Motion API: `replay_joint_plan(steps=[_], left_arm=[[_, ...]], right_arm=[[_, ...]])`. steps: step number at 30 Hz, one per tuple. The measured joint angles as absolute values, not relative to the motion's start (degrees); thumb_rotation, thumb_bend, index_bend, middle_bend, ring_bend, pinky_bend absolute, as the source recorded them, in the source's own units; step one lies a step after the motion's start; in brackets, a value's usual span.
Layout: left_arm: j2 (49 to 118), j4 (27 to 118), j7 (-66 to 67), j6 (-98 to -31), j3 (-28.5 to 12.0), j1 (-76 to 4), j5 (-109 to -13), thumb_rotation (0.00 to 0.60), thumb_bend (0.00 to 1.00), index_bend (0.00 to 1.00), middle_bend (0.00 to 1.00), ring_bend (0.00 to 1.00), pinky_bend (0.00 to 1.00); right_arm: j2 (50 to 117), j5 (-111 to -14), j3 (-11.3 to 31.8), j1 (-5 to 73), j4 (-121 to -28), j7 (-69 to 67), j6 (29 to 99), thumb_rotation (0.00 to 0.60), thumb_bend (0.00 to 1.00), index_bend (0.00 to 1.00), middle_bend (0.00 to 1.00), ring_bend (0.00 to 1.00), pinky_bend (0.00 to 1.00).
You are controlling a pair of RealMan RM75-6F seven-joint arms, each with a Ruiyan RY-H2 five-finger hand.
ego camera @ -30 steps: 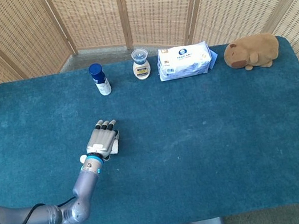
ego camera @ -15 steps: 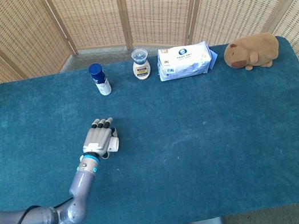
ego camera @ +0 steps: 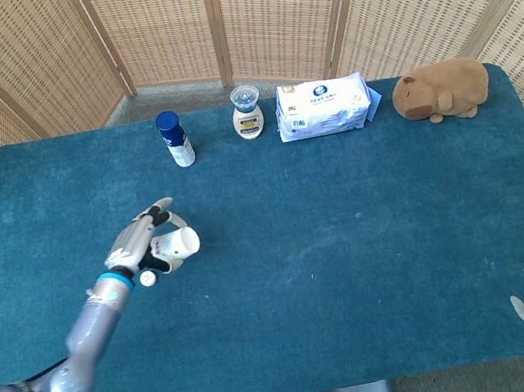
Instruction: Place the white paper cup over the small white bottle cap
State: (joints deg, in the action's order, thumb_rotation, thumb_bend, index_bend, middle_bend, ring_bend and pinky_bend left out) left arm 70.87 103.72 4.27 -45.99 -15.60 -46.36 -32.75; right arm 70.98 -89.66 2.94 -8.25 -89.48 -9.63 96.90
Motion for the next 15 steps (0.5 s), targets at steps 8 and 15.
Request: replay_joint_plan(steps=[8, 15], left_arm=[[64.91, 104.31, -15.24, -34.69, -19.31, -35.91, -43.90, 0.600, 0.18, 0.48, 0.06, 0.00, 0.05], [65.41, 100.76, -23.20, -32.91, -19.95, -29.57, -57.67, 0.600, 0.16, 0.48, 0.06, 0.00, 0.05]], right_arm=[[71.62, -90.48, 2.92, -7.22, -89.93, -8.84, 96.14, 0.423, 0.32, 0.41, 0.37, 0.38, 0.38], [71.75, -90.81, 2.95, -6.68, -90.38, -8.31, 95.85, 0.422, 0.32, 0.41, 0.37, 0.38, 0.38]])
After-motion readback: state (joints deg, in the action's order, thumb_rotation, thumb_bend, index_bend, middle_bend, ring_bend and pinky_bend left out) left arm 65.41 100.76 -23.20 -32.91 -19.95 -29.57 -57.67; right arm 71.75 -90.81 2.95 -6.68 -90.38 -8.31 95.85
